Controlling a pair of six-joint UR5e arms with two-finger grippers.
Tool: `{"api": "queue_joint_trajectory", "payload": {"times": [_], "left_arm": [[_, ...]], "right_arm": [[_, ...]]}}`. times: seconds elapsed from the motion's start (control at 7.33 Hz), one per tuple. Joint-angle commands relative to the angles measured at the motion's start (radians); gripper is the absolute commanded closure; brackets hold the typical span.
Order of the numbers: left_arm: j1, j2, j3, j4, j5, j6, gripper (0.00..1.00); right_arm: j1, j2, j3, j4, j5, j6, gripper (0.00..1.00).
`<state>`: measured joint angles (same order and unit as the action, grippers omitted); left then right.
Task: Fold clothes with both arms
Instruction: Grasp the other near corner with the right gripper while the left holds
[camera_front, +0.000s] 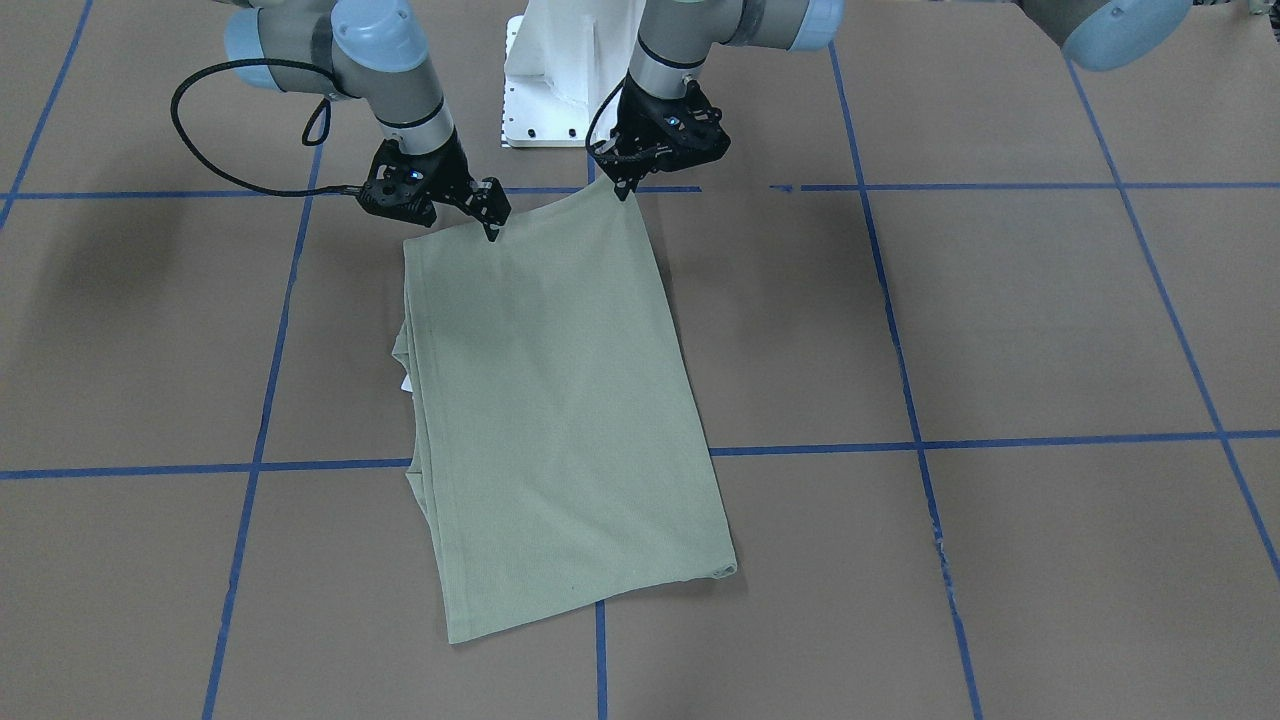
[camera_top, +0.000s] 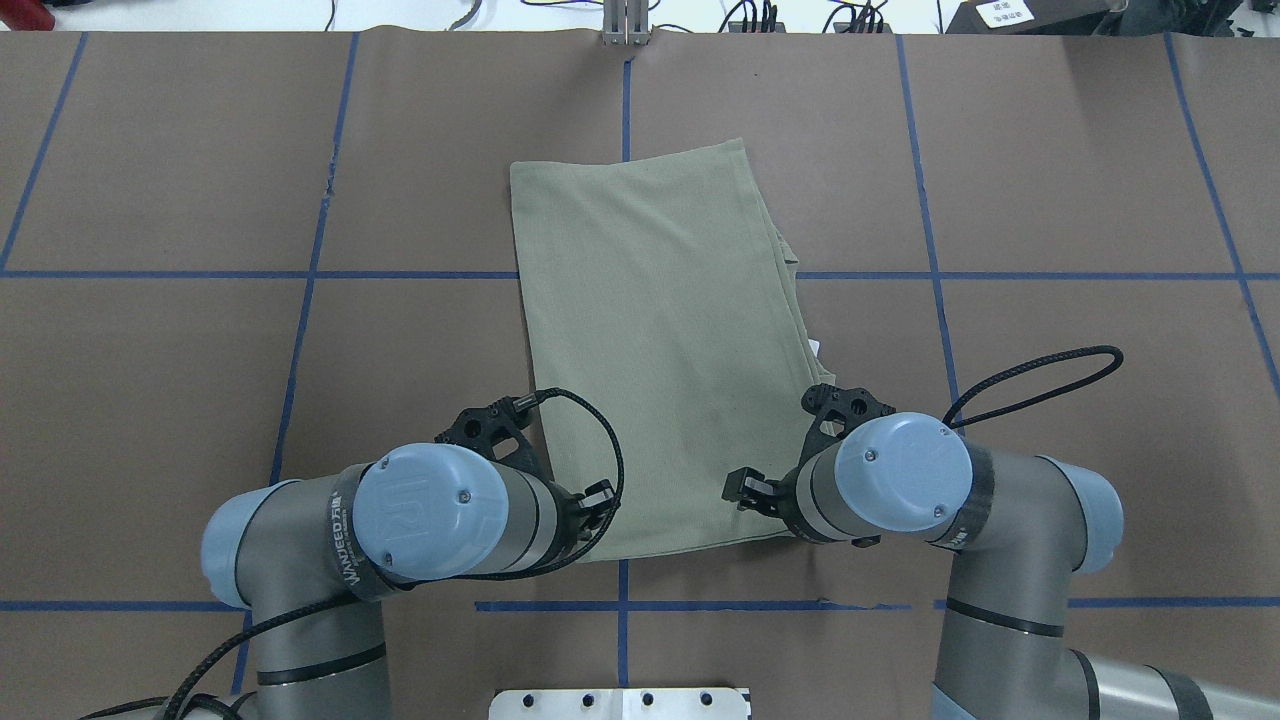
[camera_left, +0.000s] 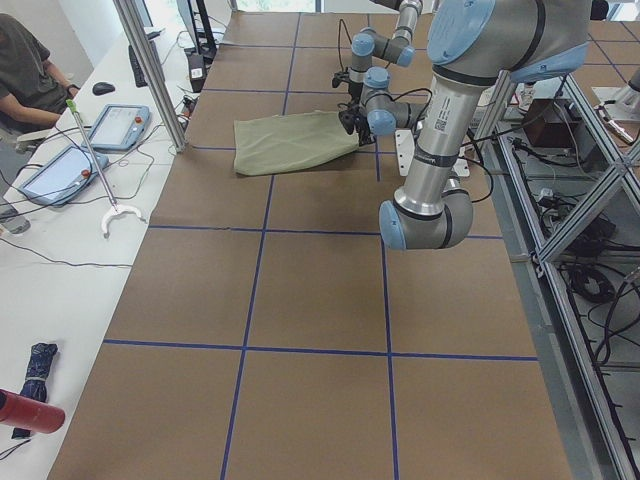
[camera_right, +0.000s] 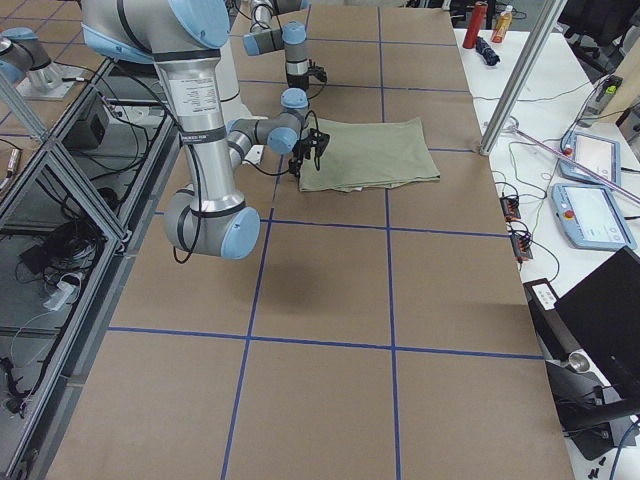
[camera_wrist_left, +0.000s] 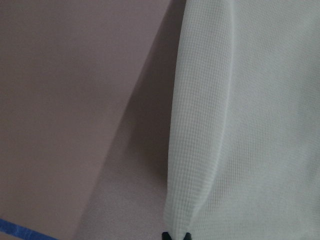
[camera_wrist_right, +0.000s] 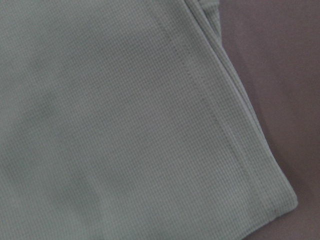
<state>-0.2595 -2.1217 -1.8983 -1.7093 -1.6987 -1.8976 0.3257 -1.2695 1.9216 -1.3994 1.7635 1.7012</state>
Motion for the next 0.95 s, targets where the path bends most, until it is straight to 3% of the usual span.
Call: {"api": "queue_joint_trajectory", "payload": {"times": [0.0,0.55,0.68,0.82], "left_arm": [[0.000,-0.001,0.001,-0.001,0.001,0.000,1.00],[0.000,-0.007,0.002,0.000,0.001,0.000,1.00],[0.000,-0.007,0.002,-0.001,0.002,0.000,1.00],[0.000,-0.007,0.001,0.000,0.002,0.000,1.00]], "right_arm": [[0.001,-0.020,-0.006,-0.001,-0.004,0.050,0.00],[-0.001,-0.028,-0.007,-0.001,-0.004,0.060,0.00],[-0.004,-0.027,-0.018,-0.007,-0.006,0.070,0.08],[-0.005,-0.027,-0.021,-0.013,-0.006,0.087,0.44]]}}
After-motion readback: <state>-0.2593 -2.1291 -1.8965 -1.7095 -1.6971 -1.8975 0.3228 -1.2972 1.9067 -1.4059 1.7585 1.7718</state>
